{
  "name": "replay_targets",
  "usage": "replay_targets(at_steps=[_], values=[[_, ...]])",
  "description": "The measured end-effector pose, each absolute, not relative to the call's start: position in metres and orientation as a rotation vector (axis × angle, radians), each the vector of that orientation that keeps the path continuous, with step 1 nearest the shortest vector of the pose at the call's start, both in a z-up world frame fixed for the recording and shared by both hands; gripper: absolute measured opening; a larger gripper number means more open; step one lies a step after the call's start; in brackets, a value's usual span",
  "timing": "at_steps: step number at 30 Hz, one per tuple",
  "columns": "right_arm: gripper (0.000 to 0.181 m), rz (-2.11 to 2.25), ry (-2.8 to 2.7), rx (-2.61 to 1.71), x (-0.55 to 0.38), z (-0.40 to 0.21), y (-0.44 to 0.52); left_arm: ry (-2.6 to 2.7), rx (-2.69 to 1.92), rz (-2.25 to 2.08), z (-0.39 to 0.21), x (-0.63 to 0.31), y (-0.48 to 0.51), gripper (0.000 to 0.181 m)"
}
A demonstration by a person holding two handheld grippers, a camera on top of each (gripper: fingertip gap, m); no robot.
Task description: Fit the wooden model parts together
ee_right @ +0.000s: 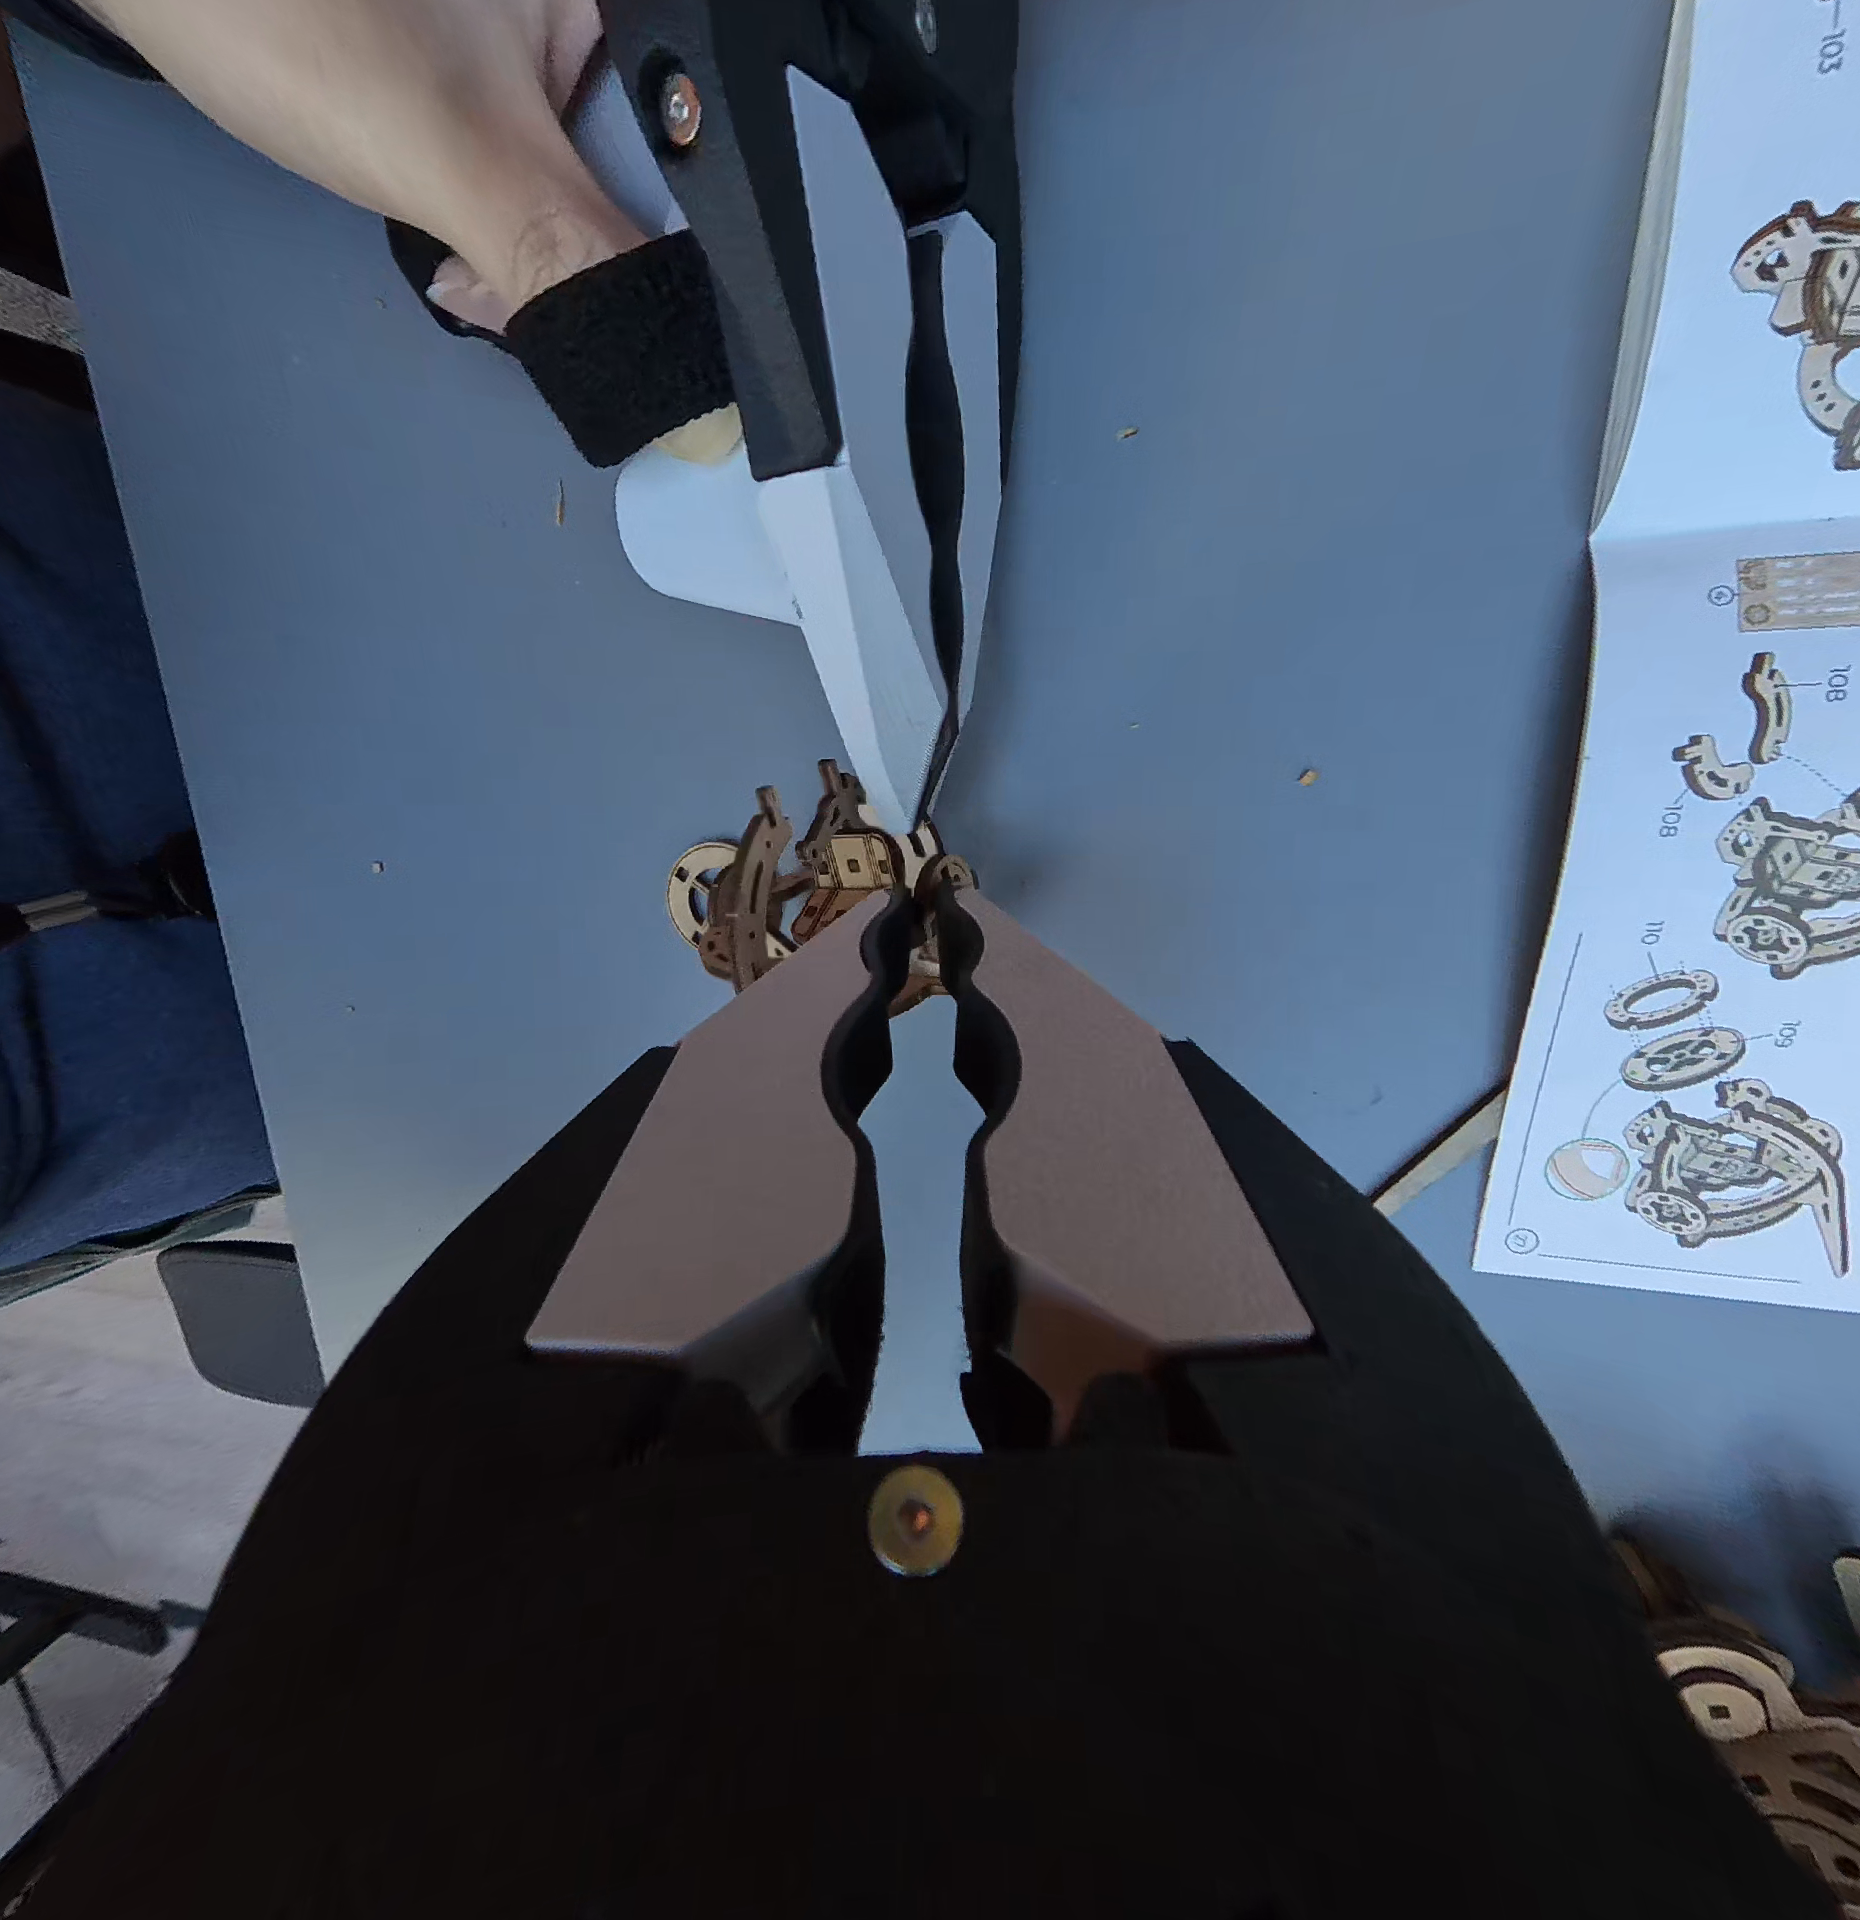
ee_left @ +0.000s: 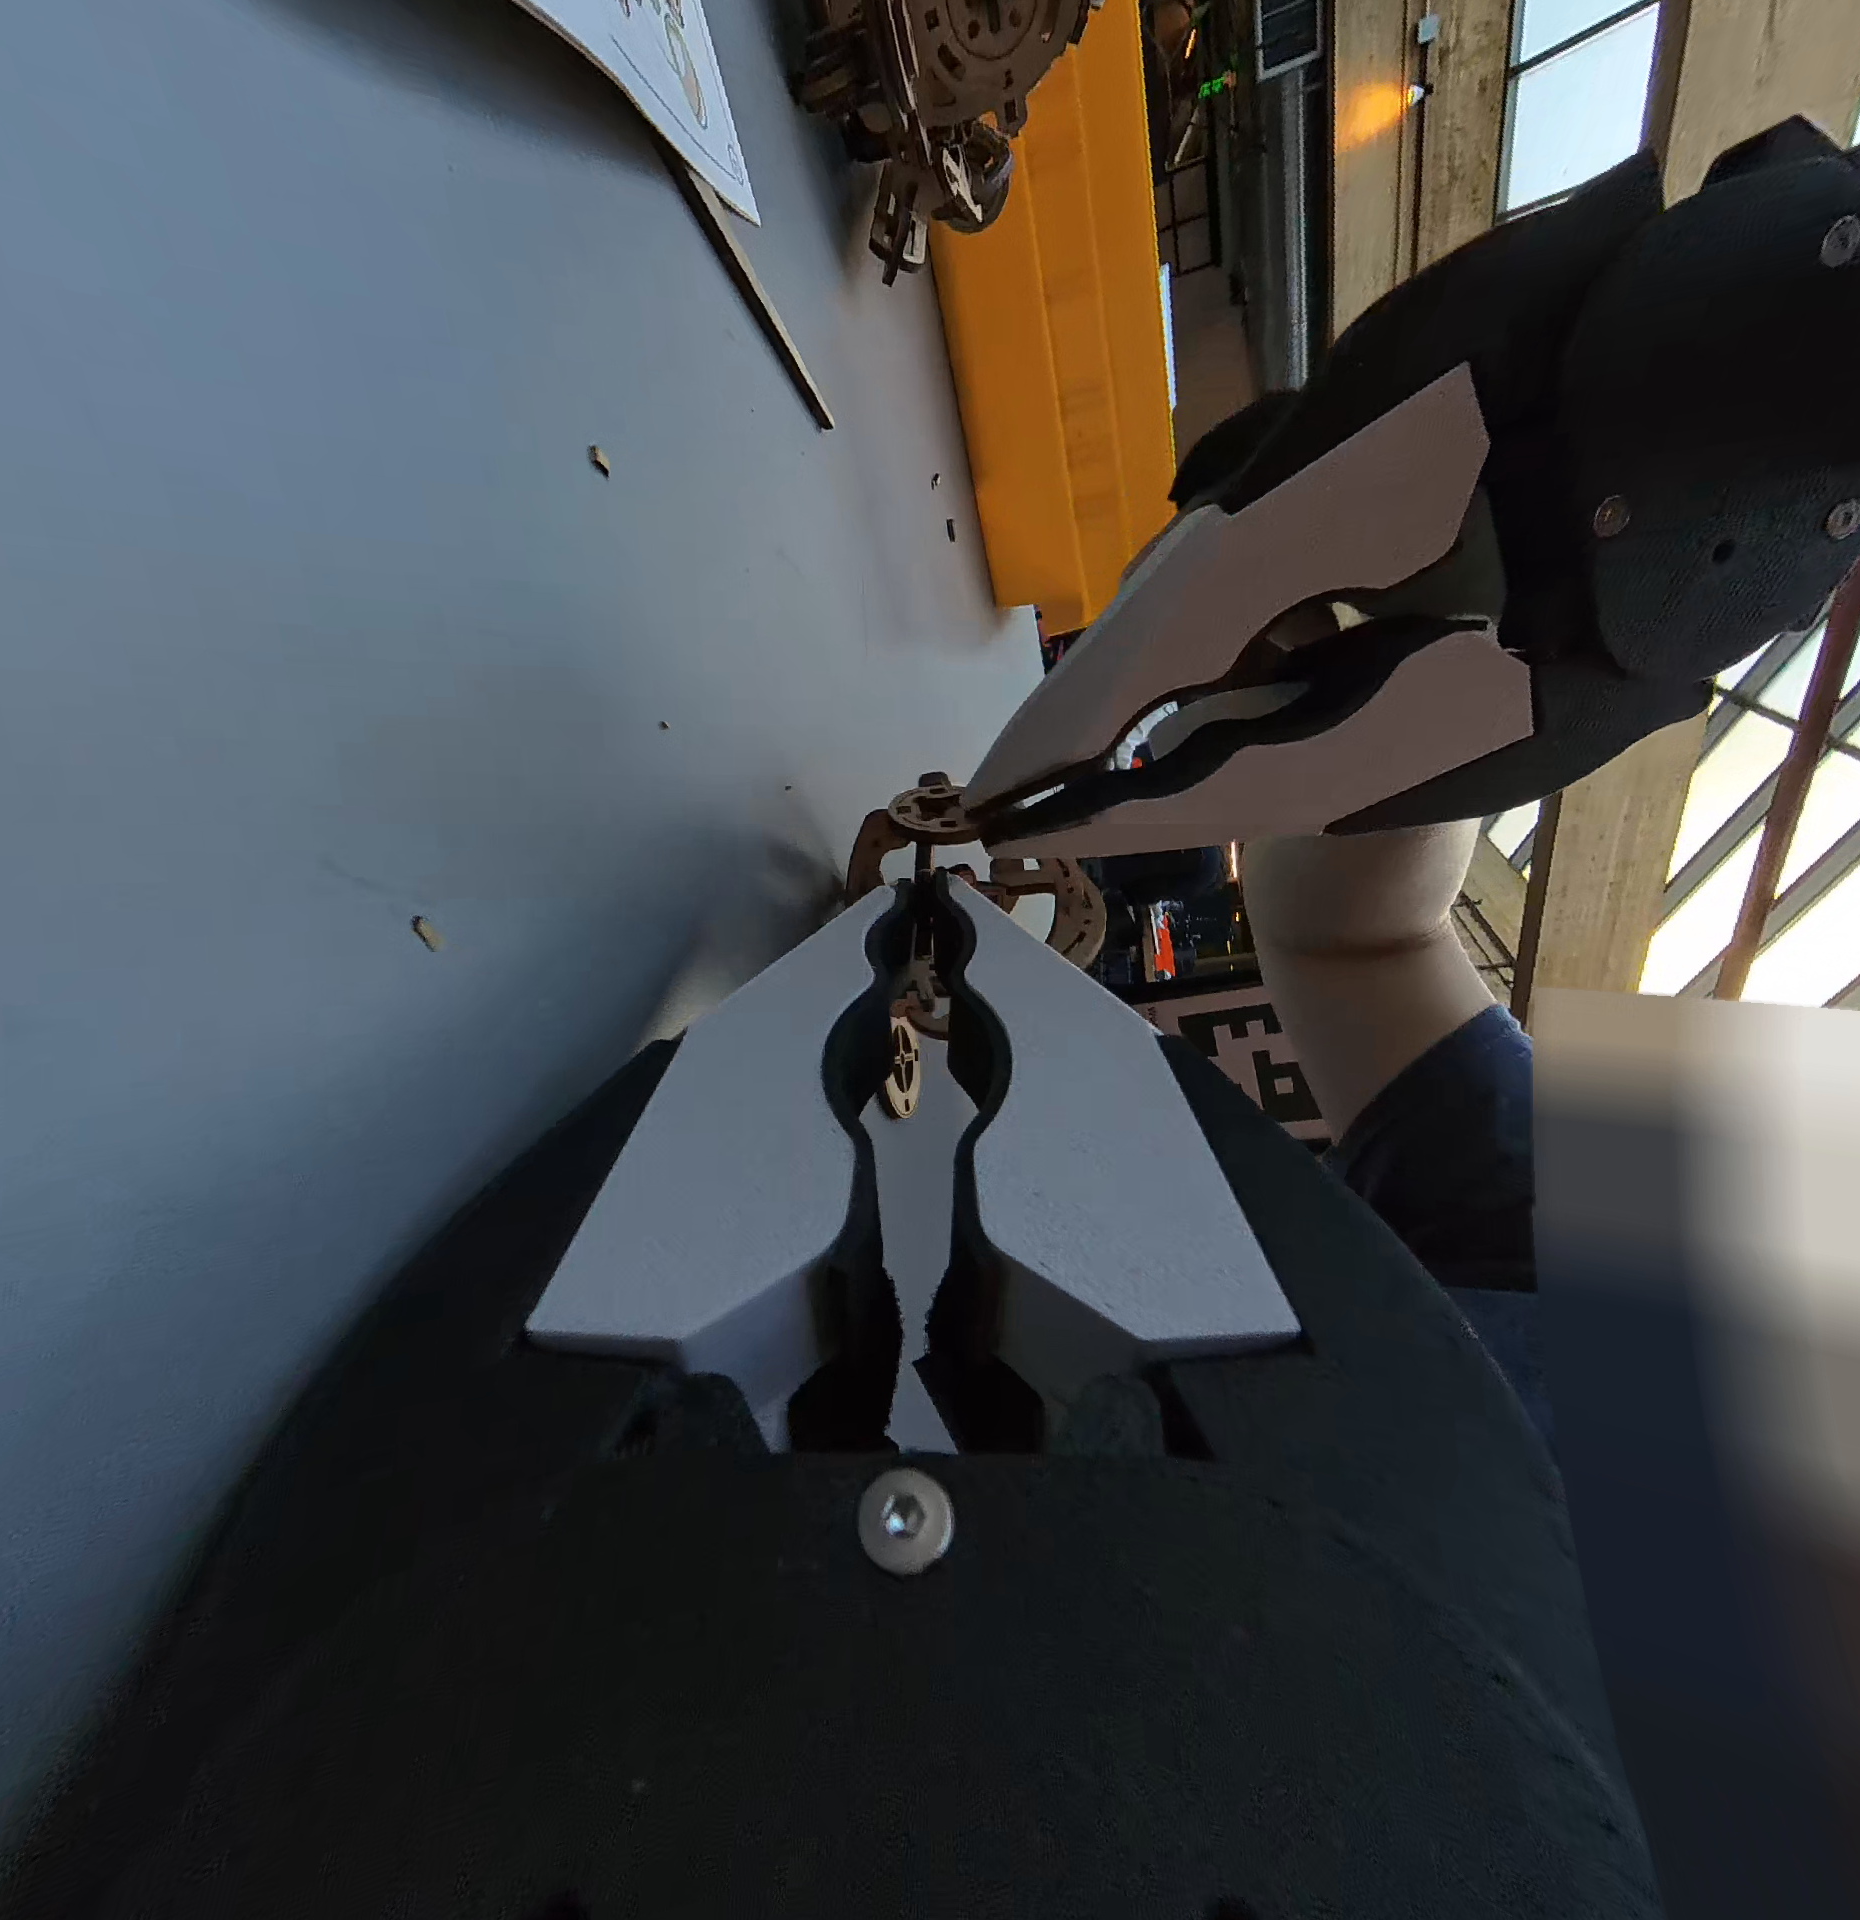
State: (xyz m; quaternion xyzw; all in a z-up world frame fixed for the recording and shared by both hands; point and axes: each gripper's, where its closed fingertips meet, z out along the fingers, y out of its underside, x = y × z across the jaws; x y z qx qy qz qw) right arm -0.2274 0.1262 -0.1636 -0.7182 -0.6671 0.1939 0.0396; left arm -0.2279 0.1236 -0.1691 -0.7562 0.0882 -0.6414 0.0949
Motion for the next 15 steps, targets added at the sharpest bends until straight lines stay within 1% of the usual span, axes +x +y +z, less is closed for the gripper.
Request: replay_targets(at_steps=[15], values=[[0.002, 0.453, -2.042, -2.153, -0.2219, -0.1615, 0.1279, 0.258, -2.208, -1.885, -0.1661, -0.227, 0.1246, 0.0]])
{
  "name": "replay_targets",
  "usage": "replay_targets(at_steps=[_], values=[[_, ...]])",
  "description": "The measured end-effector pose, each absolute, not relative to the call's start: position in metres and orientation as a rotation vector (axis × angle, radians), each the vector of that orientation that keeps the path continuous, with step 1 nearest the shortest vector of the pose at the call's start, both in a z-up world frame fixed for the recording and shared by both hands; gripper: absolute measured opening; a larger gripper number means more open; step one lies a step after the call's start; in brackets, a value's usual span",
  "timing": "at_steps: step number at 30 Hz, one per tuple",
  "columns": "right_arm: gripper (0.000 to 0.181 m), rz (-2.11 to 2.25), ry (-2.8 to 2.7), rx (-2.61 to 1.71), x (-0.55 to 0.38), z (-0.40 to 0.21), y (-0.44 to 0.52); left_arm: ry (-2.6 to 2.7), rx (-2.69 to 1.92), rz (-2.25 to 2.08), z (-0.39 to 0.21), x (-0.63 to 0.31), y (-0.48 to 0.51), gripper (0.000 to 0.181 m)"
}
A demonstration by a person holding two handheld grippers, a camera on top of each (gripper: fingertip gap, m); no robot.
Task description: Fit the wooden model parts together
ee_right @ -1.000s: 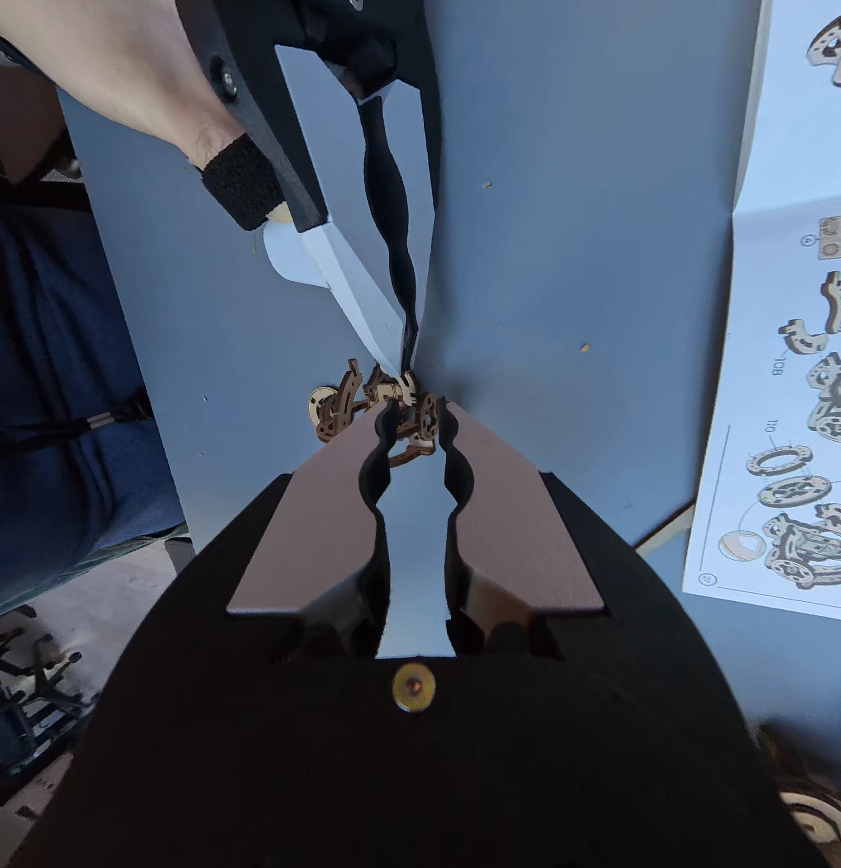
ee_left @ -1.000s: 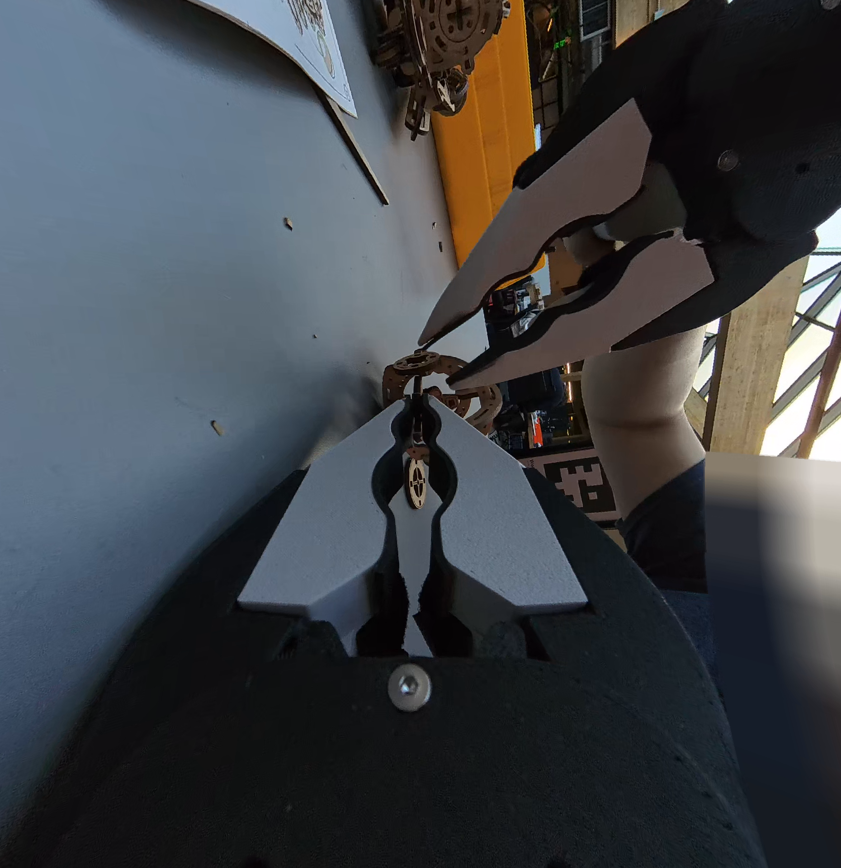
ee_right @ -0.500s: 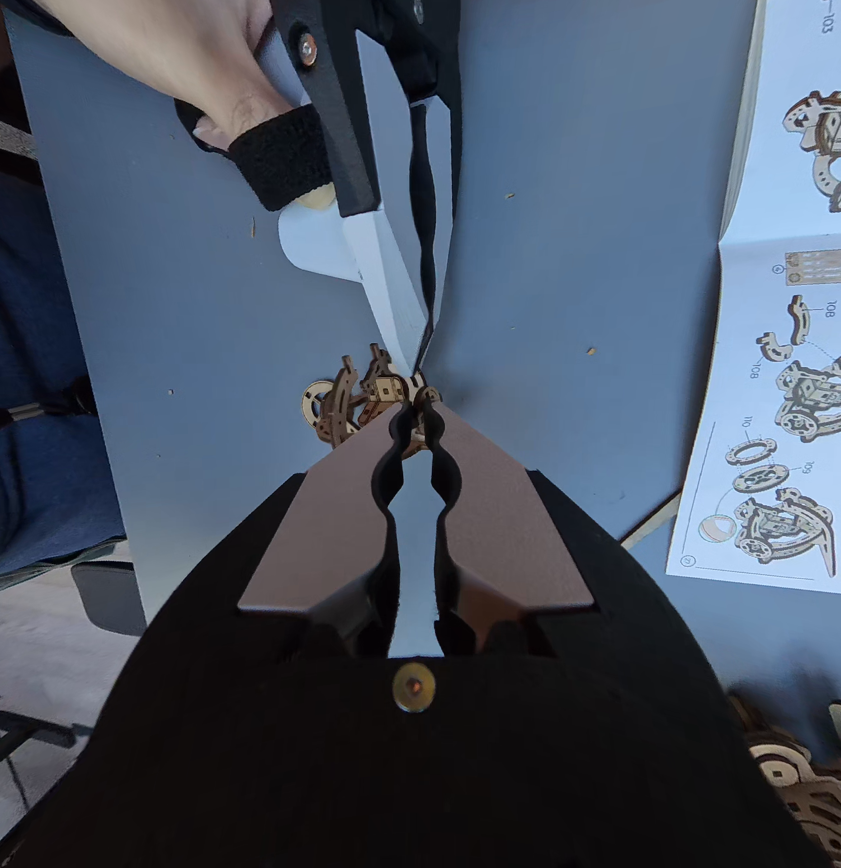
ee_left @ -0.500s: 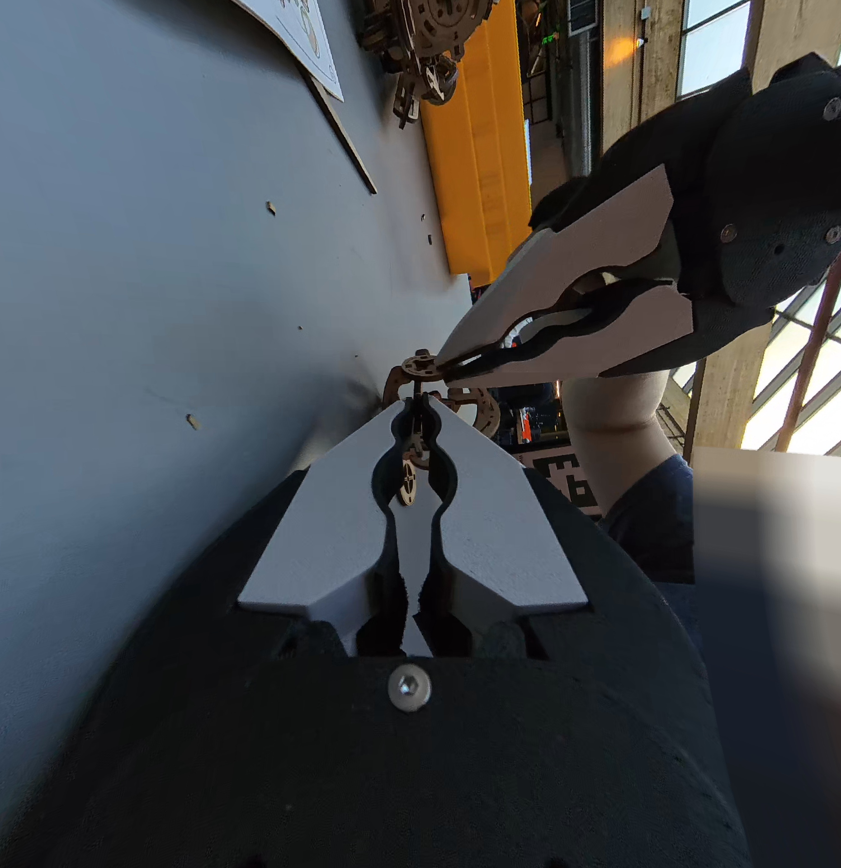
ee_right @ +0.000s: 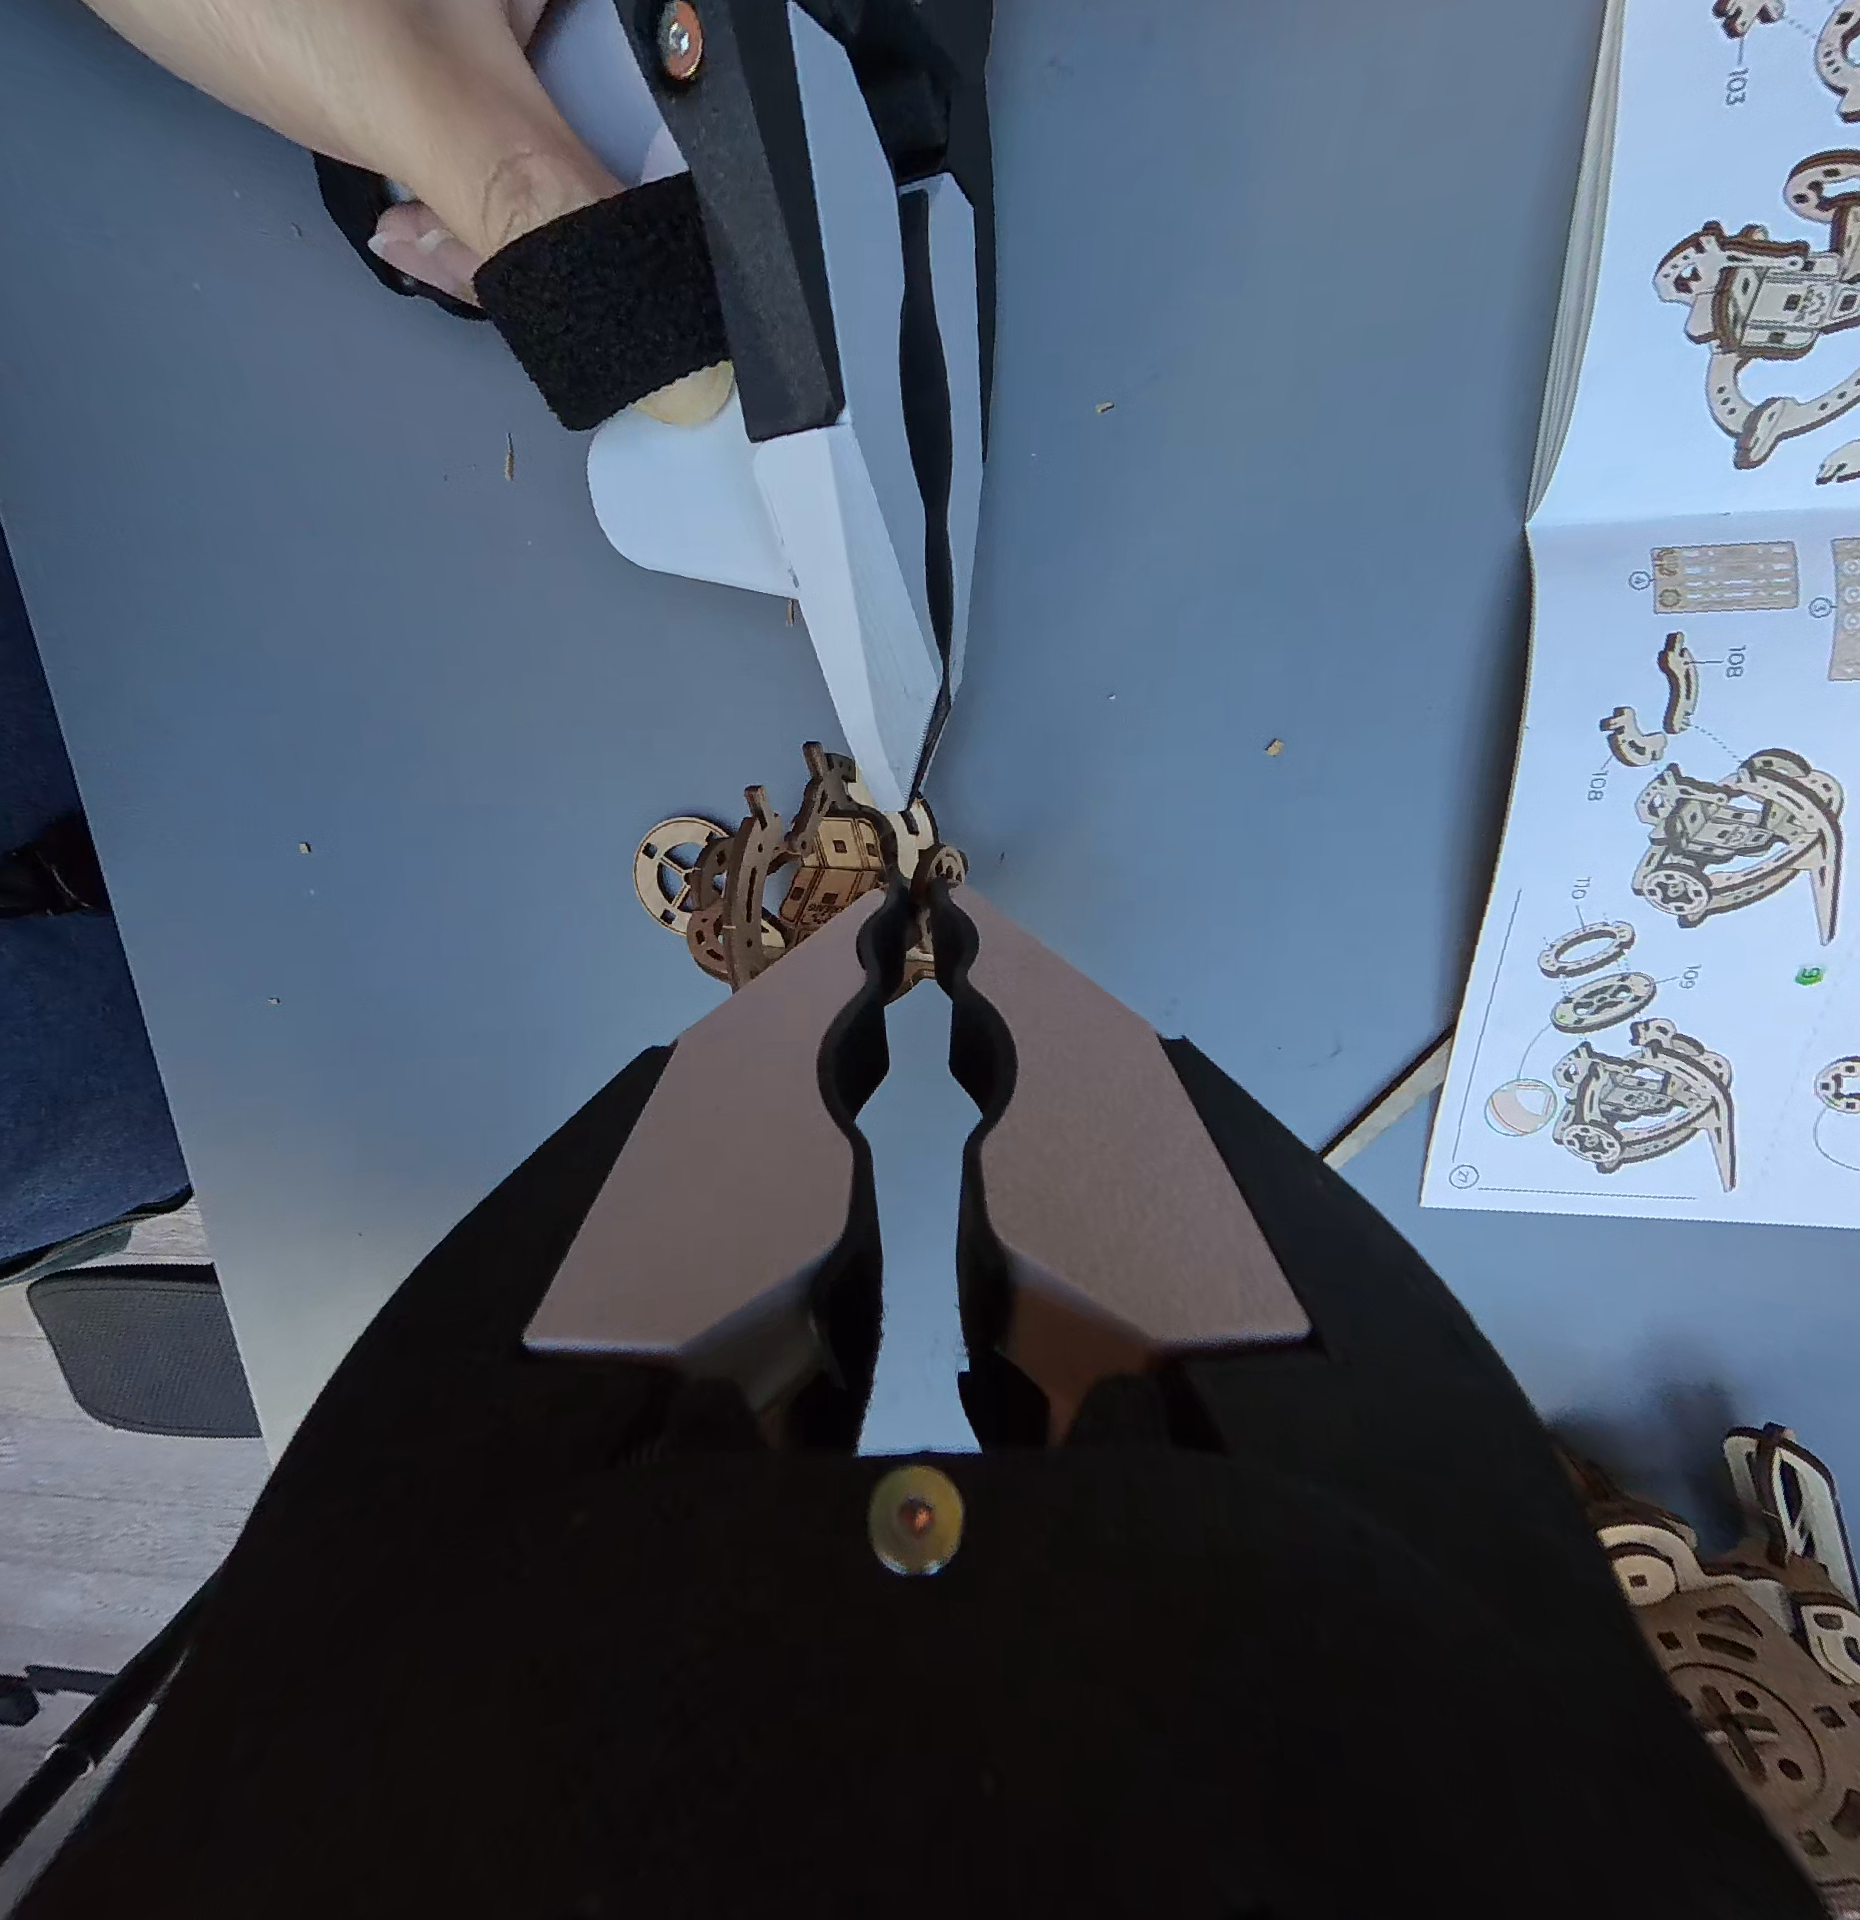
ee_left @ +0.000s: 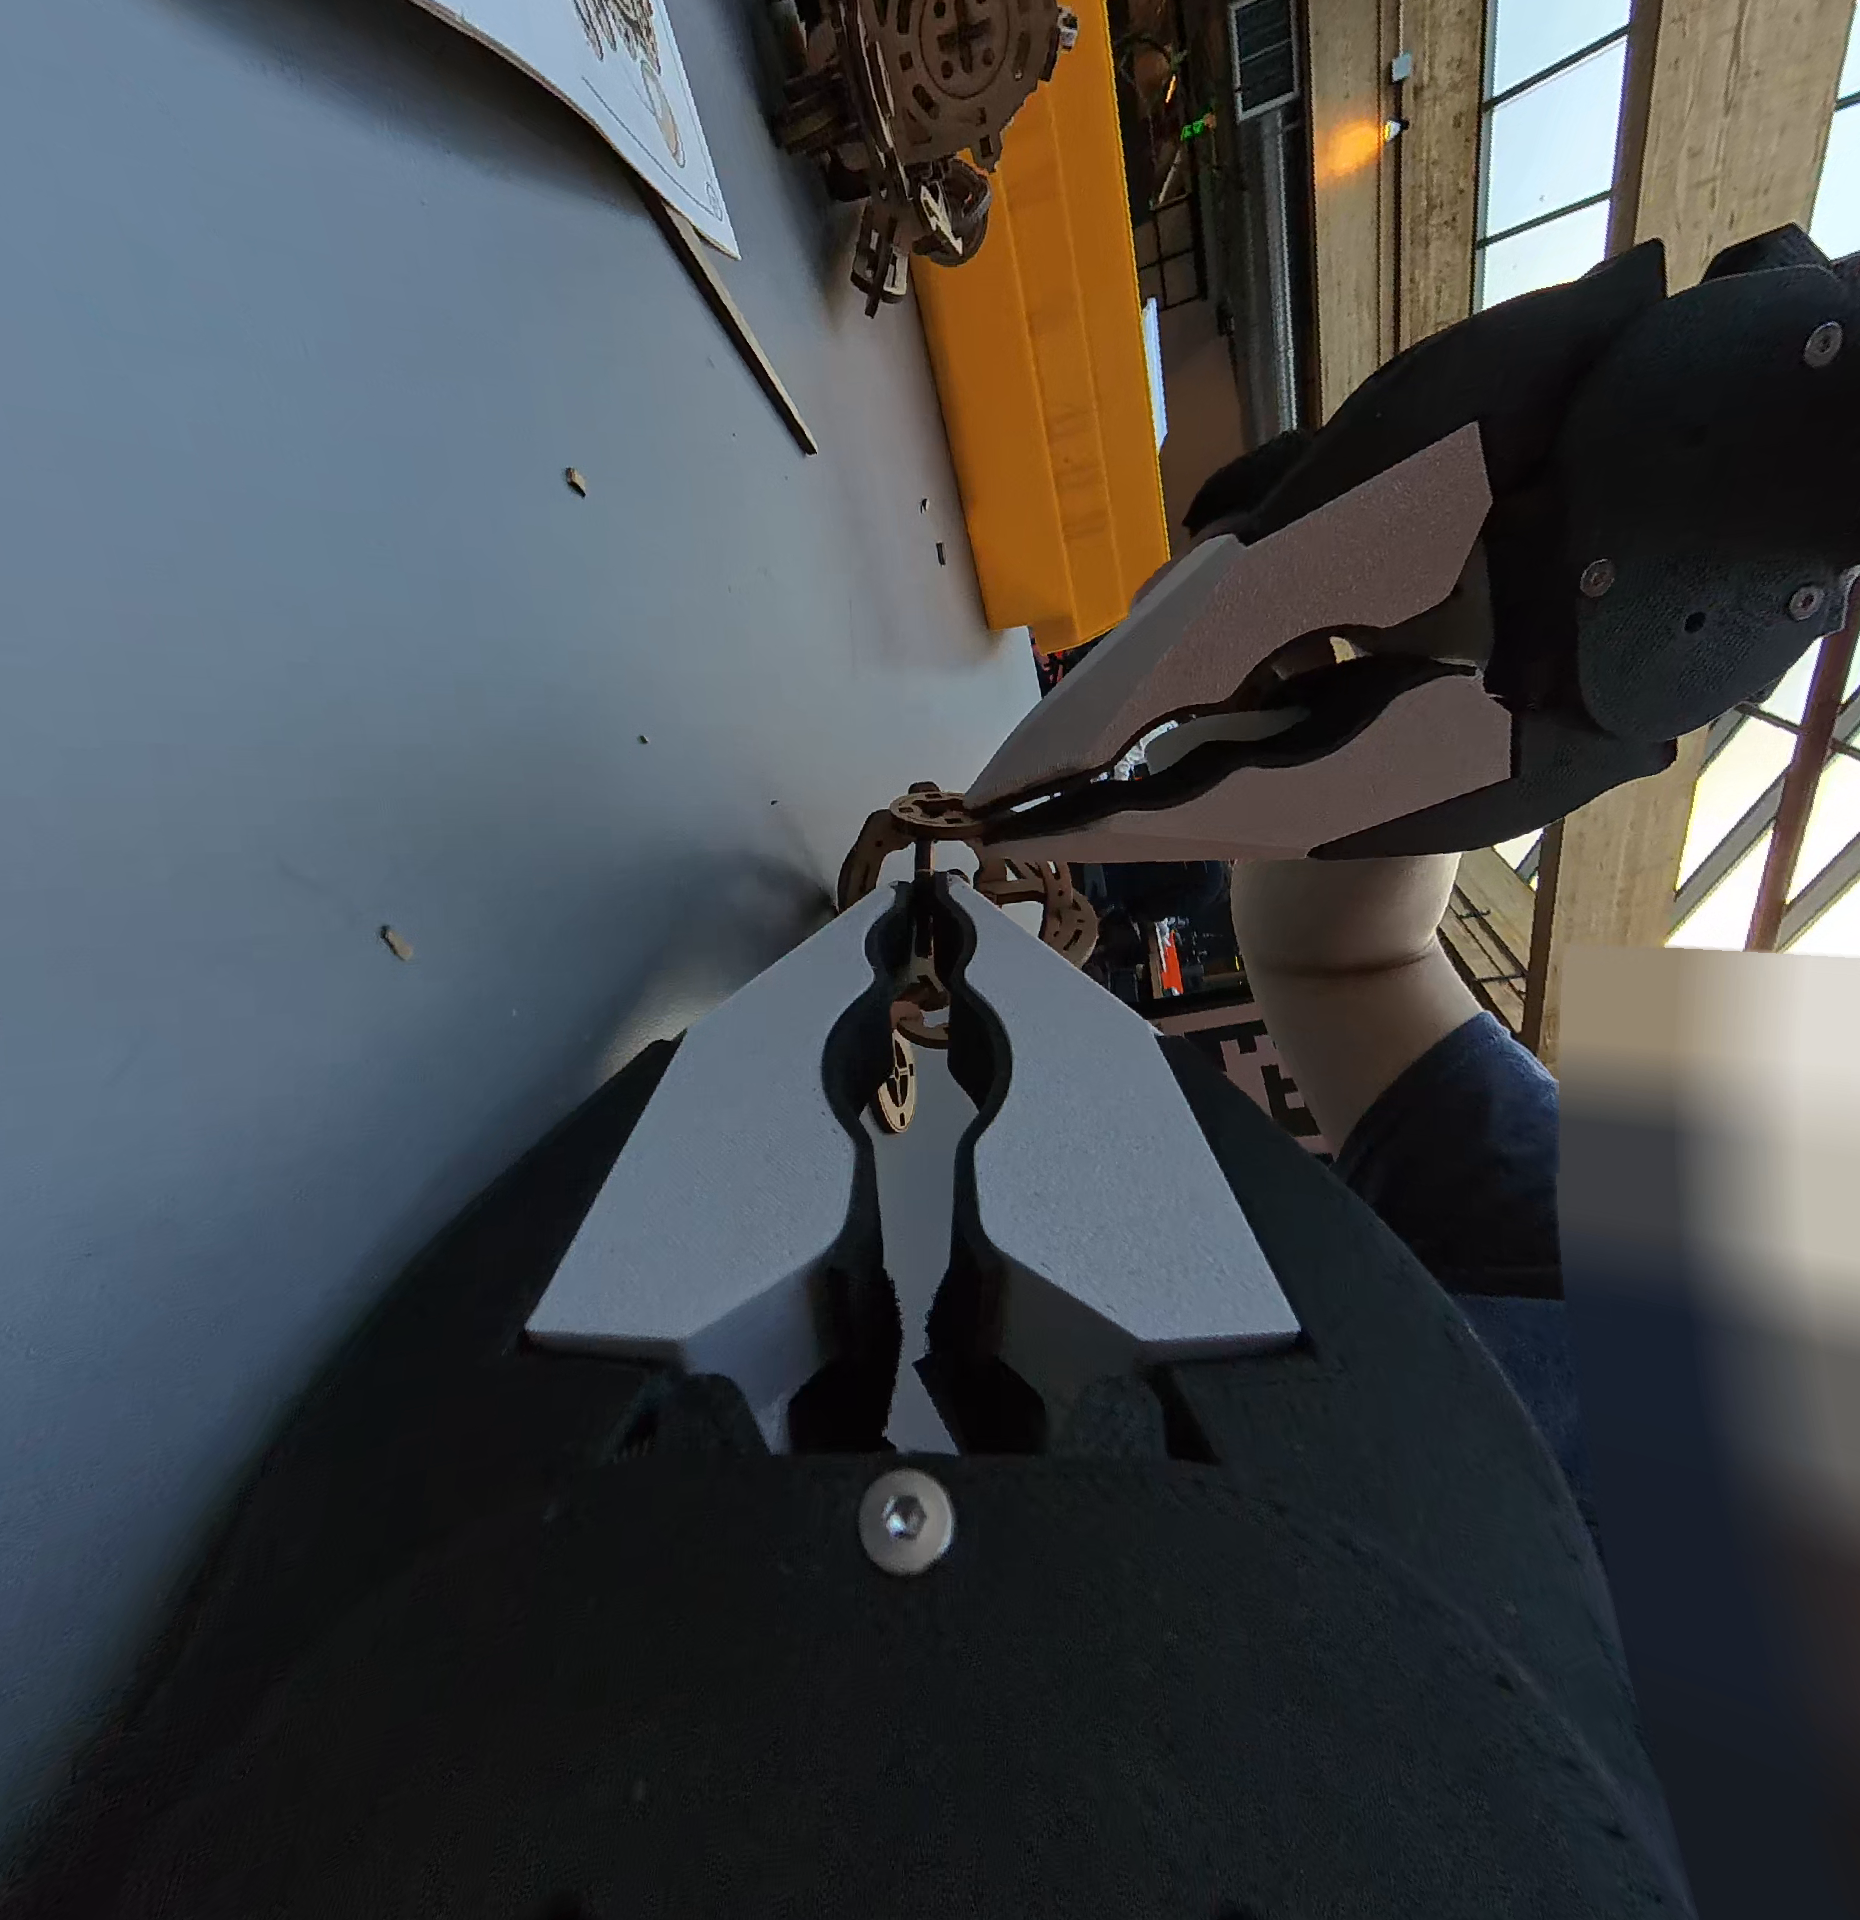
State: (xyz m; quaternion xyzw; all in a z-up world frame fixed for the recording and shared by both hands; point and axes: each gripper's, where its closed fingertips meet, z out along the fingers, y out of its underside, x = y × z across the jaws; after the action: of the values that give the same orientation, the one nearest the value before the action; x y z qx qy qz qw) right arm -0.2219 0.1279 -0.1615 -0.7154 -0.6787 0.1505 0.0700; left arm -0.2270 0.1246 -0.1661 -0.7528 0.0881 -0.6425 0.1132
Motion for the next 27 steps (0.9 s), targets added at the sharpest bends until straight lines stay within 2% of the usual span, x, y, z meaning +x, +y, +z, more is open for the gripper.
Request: replay_targets(at_steps=[27], values=[[0.002, 0.331, -2.112, -2.149, -0.223, -0.1644, 0.1314, 0.266, -2.192, -1.84, -0.1638, -0.2296, 0.1265, 0.001]])
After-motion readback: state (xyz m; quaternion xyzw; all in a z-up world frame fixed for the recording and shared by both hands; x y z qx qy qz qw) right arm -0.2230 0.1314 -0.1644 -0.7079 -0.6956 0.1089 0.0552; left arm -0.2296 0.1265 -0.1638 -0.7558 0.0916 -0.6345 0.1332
